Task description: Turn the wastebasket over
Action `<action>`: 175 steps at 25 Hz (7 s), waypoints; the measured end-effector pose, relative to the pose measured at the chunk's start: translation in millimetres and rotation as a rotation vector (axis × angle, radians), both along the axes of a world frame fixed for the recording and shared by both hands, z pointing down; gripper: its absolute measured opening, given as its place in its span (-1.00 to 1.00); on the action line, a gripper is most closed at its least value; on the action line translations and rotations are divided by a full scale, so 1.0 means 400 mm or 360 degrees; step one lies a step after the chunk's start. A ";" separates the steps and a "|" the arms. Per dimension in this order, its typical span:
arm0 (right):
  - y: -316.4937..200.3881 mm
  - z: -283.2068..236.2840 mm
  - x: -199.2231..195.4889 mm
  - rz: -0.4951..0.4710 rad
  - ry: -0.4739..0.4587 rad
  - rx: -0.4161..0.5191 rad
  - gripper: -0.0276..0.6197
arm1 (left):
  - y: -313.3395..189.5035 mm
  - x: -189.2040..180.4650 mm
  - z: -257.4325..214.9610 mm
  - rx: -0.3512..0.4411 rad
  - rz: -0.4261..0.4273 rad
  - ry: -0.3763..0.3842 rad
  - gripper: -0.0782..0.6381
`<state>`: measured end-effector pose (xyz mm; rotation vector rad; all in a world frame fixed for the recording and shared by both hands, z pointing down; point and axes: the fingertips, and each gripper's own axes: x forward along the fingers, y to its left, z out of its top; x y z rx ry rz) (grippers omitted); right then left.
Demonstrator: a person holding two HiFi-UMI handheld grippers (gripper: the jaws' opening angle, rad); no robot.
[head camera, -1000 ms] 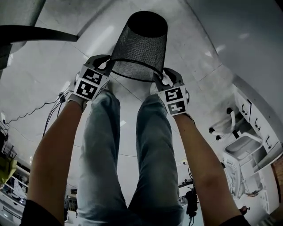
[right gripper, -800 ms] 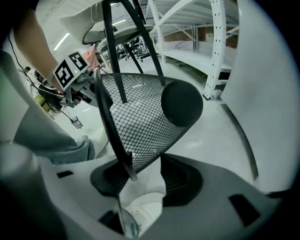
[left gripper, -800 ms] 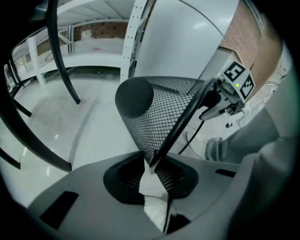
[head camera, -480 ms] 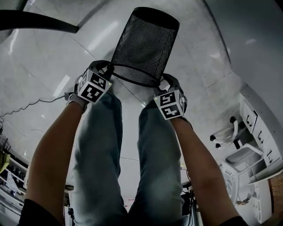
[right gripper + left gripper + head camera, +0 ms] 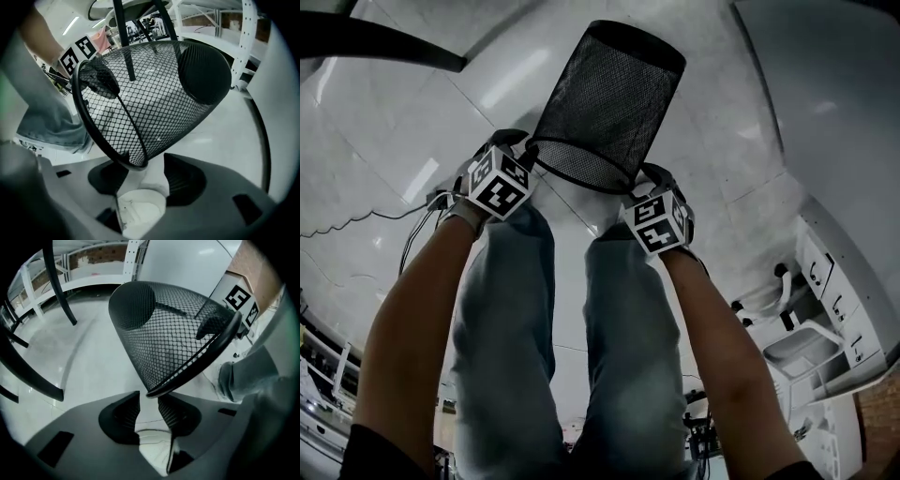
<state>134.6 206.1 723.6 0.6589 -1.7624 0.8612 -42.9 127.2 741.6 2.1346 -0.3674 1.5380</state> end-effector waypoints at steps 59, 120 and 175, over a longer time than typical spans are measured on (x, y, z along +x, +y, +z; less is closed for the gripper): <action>-0.648 -0.276 0.192 0.0224 -0.0479 -0.0085 0.17 | -0.073 0.275 -0.280 -0.0608 -0.1985 0.1230 -0.48; -0.221 -0.412 -0.398 -0.1147 0.0139 0.0538 -0.44 | 0.084 -0.274 -0.354 -0.0374 -0.1794 0.0691 -0.16; -0.499 -2.150 -0.081 0.0621 -0.0987 0.1462 -0.89 | -0.349 0.180 -2.209 0.0616 -0.0507 0.1606 -0.74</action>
